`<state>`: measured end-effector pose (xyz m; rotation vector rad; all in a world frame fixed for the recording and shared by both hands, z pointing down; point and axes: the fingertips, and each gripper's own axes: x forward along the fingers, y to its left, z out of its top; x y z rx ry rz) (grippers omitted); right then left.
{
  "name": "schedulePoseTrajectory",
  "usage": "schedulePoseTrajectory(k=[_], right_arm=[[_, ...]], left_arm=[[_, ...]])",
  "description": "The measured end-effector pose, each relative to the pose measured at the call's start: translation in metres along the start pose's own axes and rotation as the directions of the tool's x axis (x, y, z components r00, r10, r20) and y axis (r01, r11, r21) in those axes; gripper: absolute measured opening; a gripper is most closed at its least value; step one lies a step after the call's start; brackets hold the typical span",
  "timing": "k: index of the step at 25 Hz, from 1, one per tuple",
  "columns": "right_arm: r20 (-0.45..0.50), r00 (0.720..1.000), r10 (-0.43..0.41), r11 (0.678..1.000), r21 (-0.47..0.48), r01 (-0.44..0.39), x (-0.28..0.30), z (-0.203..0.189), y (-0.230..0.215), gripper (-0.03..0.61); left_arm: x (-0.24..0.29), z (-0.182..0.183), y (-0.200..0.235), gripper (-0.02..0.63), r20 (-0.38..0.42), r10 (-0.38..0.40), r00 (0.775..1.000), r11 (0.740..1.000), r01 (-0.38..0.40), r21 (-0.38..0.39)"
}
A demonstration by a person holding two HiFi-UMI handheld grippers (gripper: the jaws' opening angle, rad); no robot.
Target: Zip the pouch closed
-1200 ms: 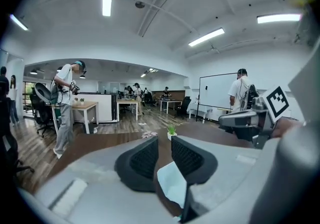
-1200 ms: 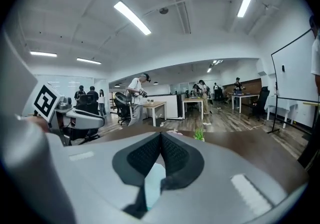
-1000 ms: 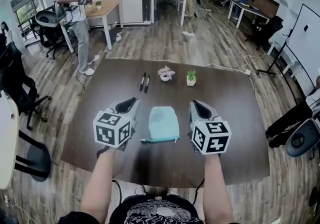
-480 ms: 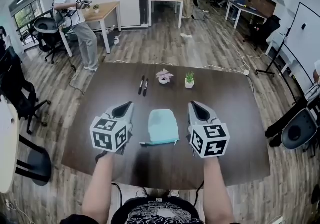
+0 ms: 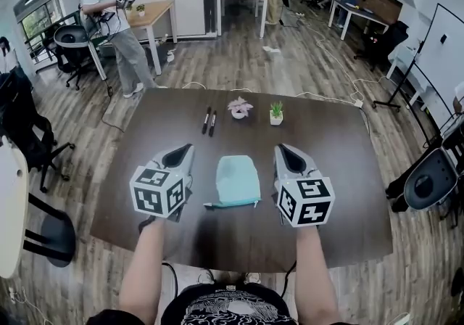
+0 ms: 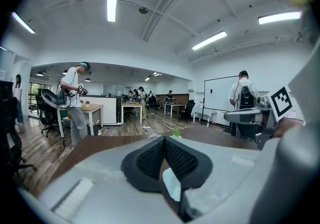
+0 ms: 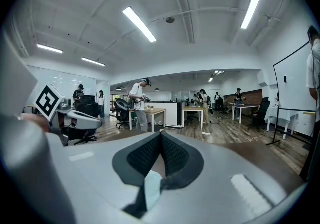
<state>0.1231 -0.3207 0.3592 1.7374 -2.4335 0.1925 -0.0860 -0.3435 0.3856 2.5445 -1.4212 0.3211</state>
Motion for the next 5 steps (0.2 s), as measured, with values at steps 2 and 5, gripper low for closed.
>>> schedulePoseTrajectory(k=[2, 5], right_arm=[[-0.002, 1.0, 0.001, 1.0, 0.001, -0.001, -0.0009, -0.0008, 0.0, 0.0], [-0.003, 1.0, 0.004, 1.0, 0.012, -0.004, -0.0025, -0.0035, -0.0002, 0.0]], left_arm=[[0.0011, -0.0012, -0.0017, 0.005, -0.003, -0.004, 1.0, 1.0, 0.004, -0.002], [0.0031, -0.0044, -0.0044, 0.005, -0.006, -0.008, 1.0, 1.0, 0.008, -0.008]])
